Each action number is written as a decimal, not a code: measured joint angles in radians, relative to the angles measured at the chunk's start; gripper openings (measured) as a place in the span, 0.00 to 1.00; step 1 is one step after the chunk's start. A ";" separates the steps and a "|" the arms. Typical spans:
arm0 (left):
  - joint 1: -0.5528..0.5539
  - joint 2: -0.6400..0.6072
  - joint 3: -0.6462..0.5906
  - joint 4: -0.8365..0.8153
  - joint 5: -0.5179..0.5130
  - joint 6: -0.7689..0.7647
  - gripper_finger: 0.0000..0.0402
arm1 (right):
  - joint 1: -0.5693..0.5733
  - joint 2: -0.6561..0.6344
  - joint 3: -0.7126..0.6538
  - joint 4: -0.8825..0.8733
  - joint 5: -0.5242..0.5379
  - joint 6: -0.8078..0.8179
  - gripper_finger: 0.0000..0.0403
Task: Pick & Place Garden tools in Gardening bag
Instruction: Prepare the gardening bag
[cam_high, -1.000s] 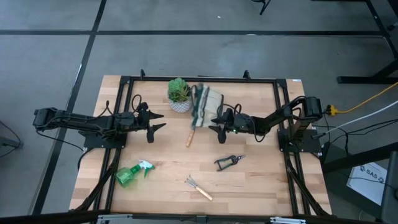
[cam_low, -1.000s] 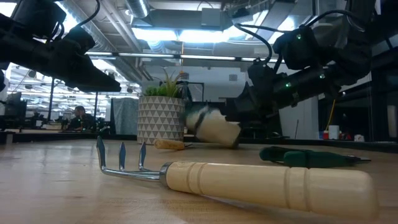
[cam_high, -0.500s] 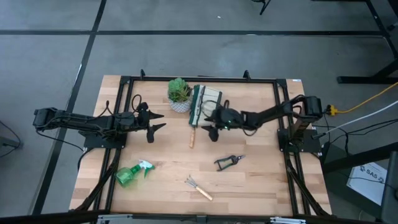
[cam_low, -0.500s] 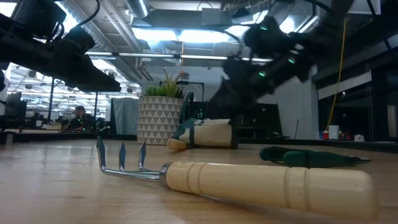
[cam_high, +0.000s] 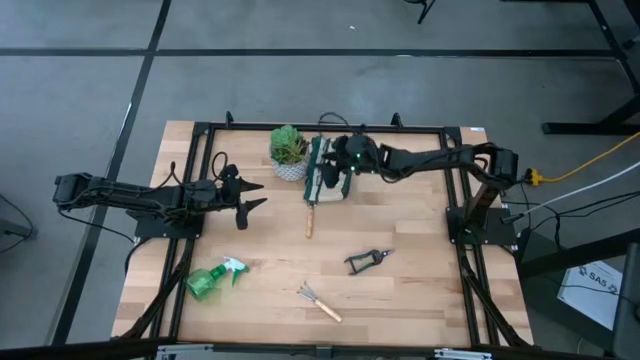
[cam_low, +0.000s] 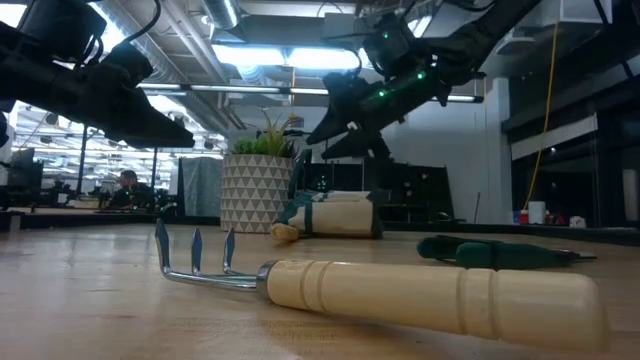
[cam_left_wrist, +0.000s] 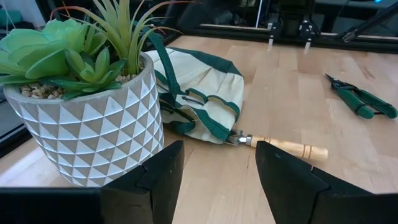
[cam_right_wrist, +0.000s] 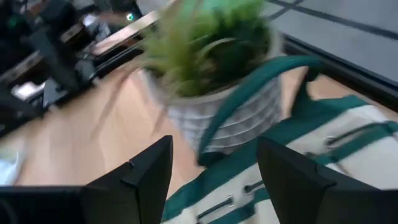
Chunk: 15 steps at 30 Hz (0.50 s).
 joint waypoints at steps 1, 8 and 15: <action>0.000 0.000 0.000 0.000 0.000 0.000 0.49 | -0.012 0.000 0.000 0.000 -0.019 0.016 0.58; 0.000 0.000 0.000 0.000 0.000 0.000 0.49 | -0.036 0.014 0.001 0.090 -0.042 0.062 0.58; 0.000 0.000 0.000 0.000 0.000 0.000 0.49 | -0.050 0.017 0.001 0.099 0.001 0.089 0.58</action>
